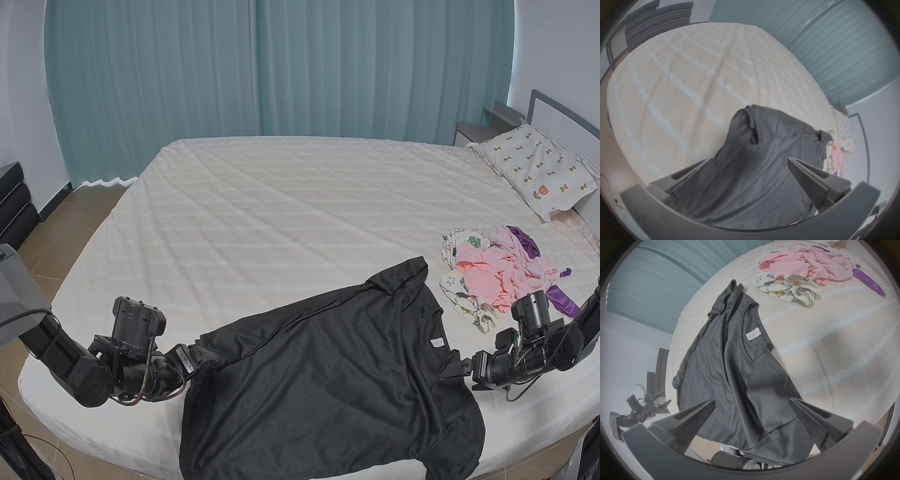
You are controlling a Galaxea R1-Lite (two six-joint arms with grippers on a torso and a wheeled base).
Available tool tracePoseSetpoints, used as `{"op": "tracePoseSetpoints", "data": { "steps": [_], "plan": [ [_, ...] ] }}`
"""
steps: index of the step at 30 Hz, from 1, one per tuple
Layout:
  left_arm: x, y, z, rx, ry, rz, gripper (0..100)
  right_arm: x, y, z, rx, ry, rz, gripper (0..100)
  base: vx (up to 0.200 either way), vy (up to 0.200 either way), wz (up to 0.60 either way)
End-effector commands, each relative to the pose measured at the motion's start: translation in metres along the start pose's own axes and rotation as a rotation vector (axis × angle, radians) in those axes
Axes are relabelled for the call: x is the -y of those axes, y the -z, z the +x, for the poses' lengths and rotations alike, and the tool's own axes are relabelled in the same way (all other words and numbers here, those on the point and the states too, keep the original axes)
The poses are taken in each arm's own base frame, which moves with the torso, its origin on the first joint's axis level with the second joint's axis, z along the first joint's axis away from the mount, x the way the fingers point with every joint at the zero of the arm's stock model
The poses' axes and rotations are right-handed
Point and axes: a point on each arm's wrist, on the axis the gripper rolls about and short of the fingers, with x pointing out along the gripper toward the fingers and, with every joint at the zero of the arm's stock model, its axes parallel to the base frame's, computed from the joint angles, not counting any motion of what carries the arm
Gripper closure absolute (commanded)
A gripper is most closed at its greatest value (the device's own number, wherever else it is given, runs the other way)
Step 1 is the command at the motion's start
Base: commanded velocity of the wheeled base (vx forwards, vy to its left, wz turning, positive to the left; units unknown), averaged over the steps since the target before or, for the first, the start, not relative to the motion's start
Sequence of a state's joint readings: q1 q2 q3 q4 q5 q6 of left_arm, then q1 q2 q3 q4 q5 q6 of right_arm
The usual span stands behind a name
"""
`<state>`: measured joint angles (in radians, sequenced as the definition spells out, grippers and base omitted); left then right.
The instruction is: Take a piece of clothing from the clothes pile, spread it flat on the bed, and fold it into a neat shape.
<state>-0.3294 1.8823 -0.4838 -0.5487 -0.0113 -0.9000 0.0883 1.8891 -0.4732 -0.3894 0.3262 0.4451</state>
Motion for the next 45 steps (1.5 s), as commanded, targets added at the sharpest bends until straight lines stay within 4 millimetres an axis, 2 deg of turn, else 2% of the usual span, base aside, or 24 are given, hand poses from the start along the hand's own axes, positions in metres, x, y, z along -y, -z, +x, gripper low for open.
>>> {"op": "tracePoseSetpoints", "data": {
  "steps": [1,6,11,14,15,19,23,29,32,38,39,45],
  "plan": [
    [0.016,-0.013,0.007,0.045,0.039,-0.050,0,-0.002,0.001,-0.001,0.002,-0.004,-0.005,0,0.000,0.000,0.00],
    [0.025,-0.022,0.033,0.078,0.006,-0.050,0,-0.002,0.001,-0.002,0.004,-0.006,-0.006,0,0.000,0.000,0.00],
    [0.024,-0.023,0.068,0.094,-0.065,-0.028,0,-0.002,0.000,-0.004,0.010,-0.008,-0.006,0,0.000,0.000,0.00],
    [0.021,-0.022,0.078,0.090,-0.089,-0.002,0,-0.002,0.000,-0.004,0.010,-0.008,-0.006,0,0.000,0.000,0.00],
    [0.022,-0.022,0.081,0.092,-0.089,0.005,100,-0.002,0.000,-0.004,0.010,-0.008,-0.006,0,0.000,0.000,0.00],
    [0.029,-0.036,0.087,0.130,-0.064,0.000,100,-0.002,0.001,-0.003,0.008,-0.008,-0.006,0,0.000,0.000,0.00],
    [0.028,-0.059,0.092,0.170,-0.072,-0.017,100,-0.001,0.000,-0.004,0.012,-0.007,-0.001,0,0.000,0.000,0.00],
    [0.020,-0.105,0.087,0.271,-0.076,-0.065,100,0.000,0.000,-0.003,0.010,-0.004,0.003,0,0.000,0.000,0.00],
    [0.017,-0.121,0.087,0.308,-0.066,-0.089,100,0.000,0.000,-0.003,0.009,-0.002,0.003,0,0.000,0.000,0.00],
    [0.009,-0.124,0.104,0.297,-0.087,-0.093,100,0.001,0.000,-0.003,0.009,0.000,0.004,0,0.000,0.000,0.00],
    [0.006,-0.123,0.113,0.289,-0.099,-0.082,100,0.001,0.000,-0.003,0.009,0.001,0.005,0,0.000,0.000,0.00],
    [0.004,-0.128,0.133,0.292,-0.100,-0.083,100,0.001,0.000,-0.002,0.006,0.001,0.005,0,0.000,0.000,0.00]
  ]
}}
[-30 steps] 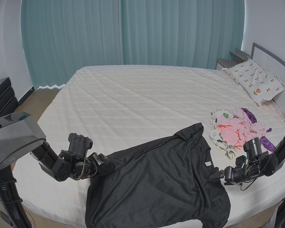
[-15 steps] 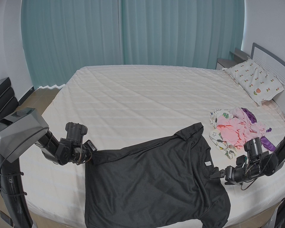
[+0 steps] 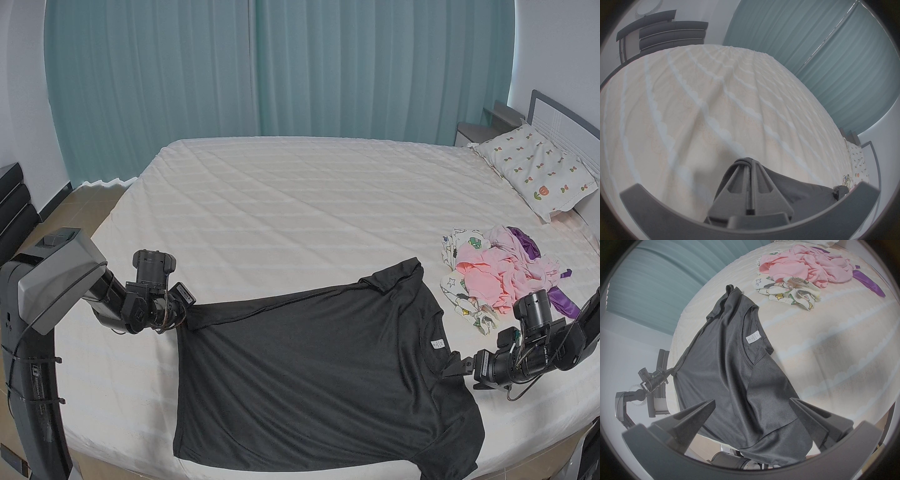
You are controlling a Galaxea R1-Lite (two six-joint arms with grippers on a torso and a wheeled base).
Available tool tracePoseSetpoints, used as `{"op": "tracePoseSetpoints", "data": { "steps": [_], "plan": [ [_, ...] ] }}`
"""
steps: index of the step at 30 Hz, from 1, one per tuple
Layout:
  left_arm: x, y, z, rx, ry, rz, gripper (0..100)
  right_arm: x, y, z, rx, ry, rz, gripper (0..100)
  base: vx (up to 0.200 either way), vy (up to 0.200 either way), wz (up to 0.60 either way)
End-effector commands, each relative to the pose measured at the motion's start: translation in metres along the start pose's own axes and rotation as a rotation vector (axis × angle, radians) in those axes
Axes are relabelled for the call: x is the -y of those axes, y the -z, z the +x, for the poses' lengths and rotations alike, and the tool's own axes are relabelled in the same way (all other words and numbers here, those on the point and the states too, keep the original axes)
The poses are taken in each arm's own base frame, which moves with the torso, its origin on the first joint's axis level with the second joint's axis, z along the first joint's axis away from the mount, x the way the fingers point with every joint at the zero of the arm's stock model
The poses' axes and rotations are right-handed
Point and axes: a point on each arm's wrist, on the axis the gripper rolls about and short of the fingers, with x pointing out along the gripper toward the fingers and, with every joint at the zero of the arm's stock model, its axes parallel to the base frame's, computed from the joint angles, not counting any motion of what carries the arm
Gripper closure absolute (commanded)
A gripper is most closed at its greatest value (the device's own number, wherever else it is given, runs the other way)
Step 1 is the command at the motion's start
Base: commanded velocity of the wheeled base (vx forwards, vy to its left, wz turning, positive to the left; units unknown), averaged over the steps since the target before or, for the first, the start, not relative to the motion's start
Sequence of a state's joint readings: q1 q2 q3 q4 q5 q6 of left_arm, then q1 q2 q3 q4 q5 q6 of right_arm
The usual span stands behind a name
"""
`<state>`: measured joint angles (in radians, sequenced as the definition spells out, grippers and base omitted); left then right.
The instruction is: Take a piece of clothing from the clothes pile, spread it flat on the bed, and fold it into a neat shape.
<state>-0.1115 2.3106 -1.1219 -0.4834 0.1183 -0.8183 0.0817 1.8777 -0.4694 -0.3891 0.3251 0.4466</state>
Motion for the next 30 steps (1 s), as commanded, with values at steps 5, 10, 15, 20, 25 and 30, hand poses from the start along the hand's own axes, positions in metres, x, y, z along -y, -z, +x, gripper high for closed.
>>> {"op": "tracePoseSetpoints", "data": {
  "steps": [5,10,15,20,25,30],
  "plan": [
    [-0.003,0.005,0.033,-0.005,-0.009,-0.001,0,0.001,0.001,0.001,-0.005,0.002,0.002,0,0.000,0.000,0.00],
    [0.000,0.003,0.033,0.009,-0.001,-0.001,0,0.001,0.001,0.001,-0.005,0.002,0.002,0,0.000,0.000,0.00],
    [0.017,-0.019,0.000,0.061,0.057,-0.020,0,0.001,0.001,0.001,-0.005,0.002,0.002,0,0.000,0.000,0.00],
    [0.030,-0.026,-0.023,0.086,0.098,-0.021,0,0.000,0.001,0.000,-0.001,0.000,0.000,0,0.000,0.000,0.00],
    [0.042,-0.024,-0.029,0.103,0.123,-0.013,0,0.000,0.002,-0.002,-0.001,0.000,0.000,0,0.000,0.000,0.00],
    [0.034,-0.027,-0.024,0.094,0.088,0.028,0,0.000,0.002,-0.002,-0.001,0.000,0.000,0,0.000,0.000,0.00]
  ]
}}
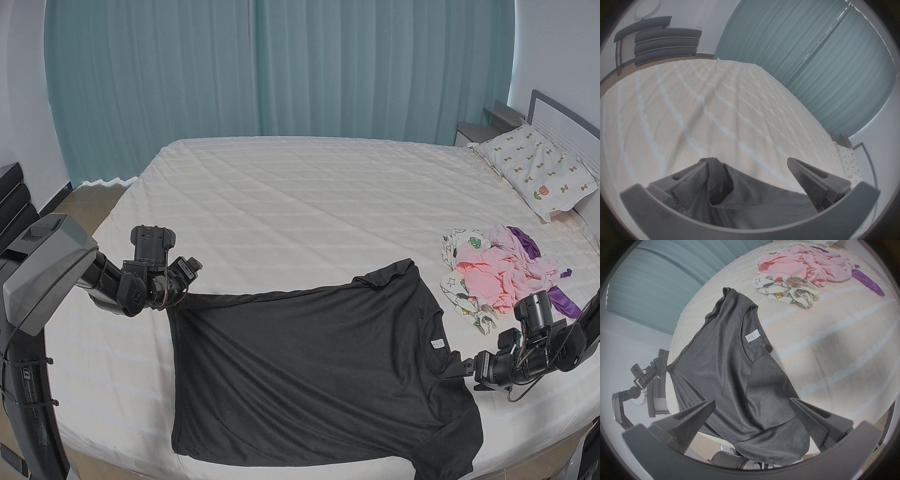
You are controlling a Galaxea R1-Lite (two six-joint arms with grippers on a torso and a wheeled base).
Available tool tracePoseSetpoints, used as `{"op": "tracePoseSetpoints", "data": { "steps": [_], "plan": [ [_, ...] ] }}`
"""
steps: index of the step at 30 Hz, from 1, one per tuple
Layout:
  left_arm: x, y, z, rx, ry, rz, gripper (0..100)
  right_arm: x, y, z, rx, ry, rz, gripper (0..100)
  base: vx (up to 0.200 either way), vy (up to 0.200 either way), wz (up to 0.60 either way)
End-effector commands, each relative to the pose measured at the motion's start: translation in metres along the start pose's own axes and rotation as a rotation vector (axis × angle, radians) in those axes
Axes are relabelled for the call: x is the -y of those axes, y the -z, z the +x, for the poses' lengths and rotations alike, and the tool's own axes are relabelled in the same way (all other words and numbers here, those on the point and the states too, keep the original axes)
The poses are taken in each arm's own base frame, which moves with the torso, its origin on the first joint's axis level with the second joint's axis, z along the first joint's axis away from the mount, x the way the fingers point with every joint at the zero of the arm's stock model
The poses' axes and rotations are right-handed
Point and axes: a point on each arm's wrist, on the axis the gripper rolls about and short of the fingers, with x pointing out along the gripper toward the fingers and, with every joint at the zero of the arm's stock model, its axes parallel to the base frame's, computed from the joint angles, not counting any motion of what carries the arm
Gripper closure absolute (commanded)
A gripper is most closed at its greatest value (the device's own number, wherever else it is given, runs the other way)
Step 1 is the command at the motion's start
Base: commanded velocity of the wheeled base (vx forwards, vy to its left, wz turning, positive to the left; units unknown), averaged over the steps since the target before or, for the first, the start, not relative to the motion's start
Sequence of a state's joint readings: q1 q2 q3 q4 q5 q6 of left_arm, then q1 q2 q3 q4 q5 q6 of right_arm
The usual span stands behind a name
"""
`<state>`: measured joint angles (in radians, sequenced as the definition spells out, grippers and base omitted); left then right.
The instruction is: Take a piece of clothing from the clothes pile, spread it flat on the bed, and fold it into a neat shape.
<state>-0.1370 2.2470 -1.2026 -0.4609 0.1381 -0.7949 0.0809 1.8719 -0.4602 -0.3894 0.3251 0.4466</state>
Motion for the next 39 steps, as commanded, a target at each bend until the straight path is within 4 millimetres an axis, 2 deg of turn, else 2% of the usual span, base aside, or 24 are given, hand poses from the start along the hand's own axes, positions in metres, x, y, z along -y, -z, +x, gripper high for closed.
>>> {"op": "tracePoseSetpoints", "data": {
  "steps": [1,9,14,21,25,35,36,39],
  "plan": [
    [-0.010,-0.002,0.004,-0.022,-0.042,0.044,0,0.000,0.000,0.000,0.002,-0.001,-0.001,0,0.000,0.000,0.00],
    [-0.028,0.015,0.013,-0.162,-0.132,0.090,0,0.001,0.000,-0.001,0.002,0.001,0.002,0,0.000,0.000,0.00],
    [-0.028,0.010,0.012,-0.226,-0.060,0.051,0,0.001,0.000,-0.001,0.002,0.001,0.002,0,0.000,0.000,0.00],
    [-0.014,-0.004,0.009,-0.175,-0.021,-0.046,0,0.001,0.000,0.000,-0.001,0.002,0.001,0,0.000,0.000,0.00],
    [-0.013,-0.005,0.012,-0.165,-0.020,-0.049,0,0.000,0.000,-0.001,0.003,0.000,0.000,0,0.000,0.000,0.00],
    [-0.015,0.009,0.042,-0.184,-0.035,-0.038,0,0.000,0.000,-0.001,0.003,0.000,0.000,0,0.000,0.000,0.00],
    [-0.016,0.012,0.046,-0.187,-0.040,-0.034,100,0.001,0.000,-0.001,0.004,0.002,0.001,0,0.000,0.000,0.00],
    [-0.014,0.012,0.048,-0.178,-0.040,-0.022,100,0.001,0.000,-0.001,0.003,0.001,0.001,0,0.000,0.000,0.00]
  ]
}}
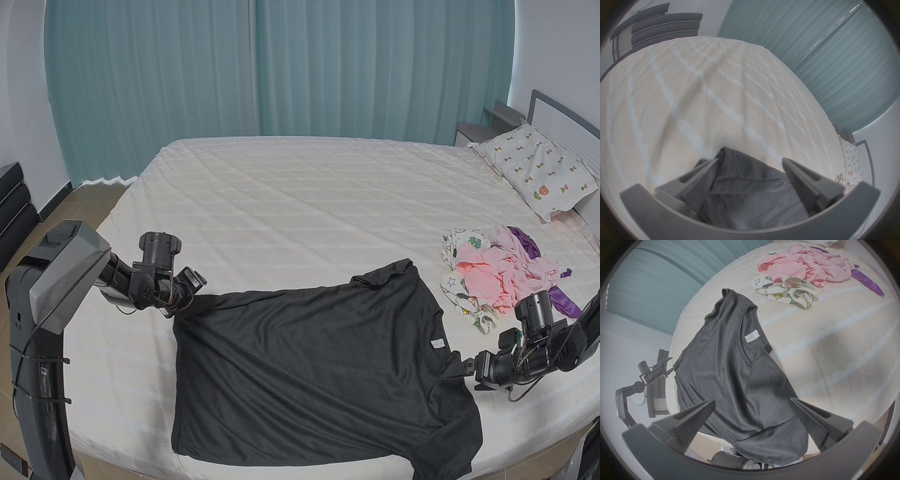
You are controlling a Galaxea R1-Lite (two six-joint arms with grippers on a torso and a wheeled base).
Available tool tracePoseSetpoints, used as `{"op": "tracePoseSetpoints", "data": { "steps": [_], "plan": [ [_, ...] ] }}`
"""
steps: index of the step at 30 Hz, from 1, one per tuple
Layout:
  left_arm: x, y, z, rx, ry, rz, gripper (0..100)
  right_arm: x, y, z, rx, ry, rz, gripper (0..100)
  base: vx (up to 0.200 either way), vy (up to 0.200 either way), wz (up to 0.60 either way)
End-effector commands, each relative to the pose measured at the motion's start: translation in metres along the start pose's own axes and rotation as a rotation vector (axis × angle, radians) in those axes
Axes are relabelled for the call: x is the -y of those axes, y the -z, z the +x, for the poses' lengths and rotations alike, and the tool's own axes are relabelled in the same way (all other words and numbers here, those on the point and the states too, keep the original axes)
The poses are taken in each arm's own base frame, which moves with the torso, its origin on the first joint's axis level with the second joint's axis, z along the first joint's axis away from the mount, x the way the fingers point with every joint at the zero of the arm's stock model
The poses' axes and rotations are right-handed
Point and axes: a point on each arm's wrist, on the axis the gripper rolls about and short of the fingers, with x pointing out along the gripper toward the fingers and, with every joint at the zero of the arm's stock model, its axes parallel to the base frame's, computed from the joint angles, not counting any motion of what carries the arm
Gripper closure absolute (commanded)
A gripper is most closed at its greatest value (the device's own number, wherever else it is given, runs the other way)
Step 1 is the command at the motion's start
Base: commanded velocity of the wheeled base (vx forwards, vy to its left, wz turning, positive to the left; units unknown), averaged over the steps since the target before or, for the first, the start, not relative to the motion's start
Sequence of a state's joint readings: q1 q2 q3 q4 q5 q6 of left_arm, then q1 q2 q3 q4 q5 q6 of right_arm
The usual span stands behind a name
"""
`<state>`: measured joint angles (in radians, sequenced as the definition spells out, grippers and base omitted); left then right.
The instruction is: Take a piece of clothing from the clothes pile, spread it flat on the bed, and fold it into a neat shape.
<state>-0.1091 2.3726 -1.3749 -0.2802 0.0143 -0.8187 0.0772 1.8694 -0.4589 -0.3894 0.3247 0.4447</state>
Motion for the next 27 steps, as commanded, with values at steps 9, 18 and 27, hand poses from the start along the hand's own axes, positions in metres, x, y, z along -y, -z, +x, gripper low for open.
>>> {"op": "tracePoseSetpoints", "data": {
  "steps": [9,18,27],
  "plan": [
    [0.002,-0.005,0.012,0.069,-0.043,0.042,100,0.001,0.000,0.000,0.000,0.002,0.004,0,0.000,0.000,0.00],
    [0.012,-0.023,0.016,0.172,-0.032,0.024,100,0.001,0.000,0.001,-0.003,0.003,0.005,0,0.000,0.000,0.00],
    [0.008,-0.021,0.040,0.222,-0.074,-0.017,100,0.002,0.000,0.002,-0.006,0.004,0.006,0,0.000,0.000,0.00]
  ]
}}
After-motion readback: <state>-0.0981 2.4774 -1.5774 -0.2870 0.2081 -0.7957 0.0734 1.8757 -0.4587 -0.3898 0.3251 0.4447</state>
